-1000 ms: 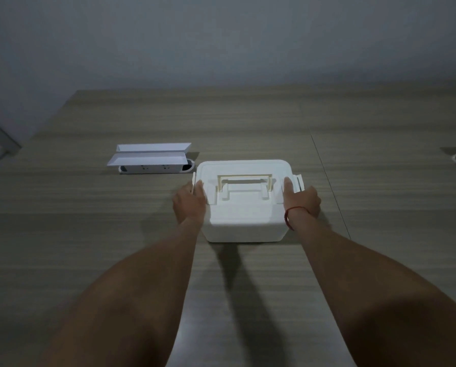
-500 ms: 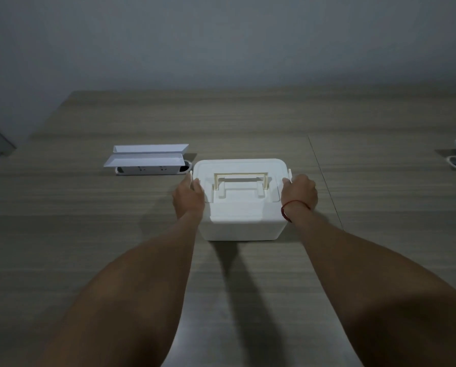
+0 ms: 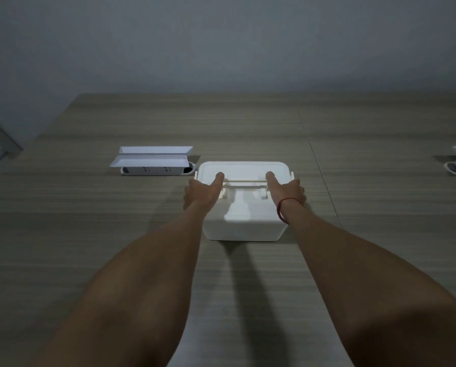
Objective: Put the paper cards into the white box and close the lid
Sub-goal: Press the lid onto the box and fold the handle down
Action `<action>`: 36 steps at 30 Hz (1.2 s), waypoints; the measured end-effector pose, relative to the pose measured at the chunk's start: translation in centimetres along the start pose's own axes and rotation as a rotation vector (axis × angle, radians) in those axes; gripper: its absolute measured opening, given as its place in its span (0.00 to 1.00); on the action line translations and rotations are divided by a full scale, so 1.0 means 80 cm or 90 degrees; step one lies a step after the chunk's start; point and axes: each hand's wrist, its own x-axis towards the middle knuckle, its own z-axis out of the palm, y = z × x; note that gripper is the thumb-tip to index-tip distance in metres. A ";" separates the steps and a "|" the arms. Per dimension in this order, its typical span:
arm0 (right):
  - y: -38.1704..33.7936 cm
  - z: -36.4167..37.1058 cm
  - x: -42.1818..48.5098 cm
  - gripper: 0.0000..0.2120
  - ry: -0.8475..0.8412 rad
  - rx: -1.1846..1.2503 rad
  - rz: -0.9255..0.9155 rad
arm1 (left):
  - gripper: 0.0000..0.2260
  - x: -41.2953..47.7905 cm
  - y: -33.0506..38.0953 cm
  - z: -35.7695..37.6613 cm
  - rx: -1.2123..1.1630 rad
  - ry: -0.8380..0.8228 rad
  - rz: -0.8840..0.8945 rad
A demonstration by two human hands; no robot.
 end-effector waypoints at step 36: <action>-0.017 0.029 0.034 0.31 0.000 -0.045 -0.136 | 0.33 0.027 -0.017 -0.005 0.128 0.089 0.138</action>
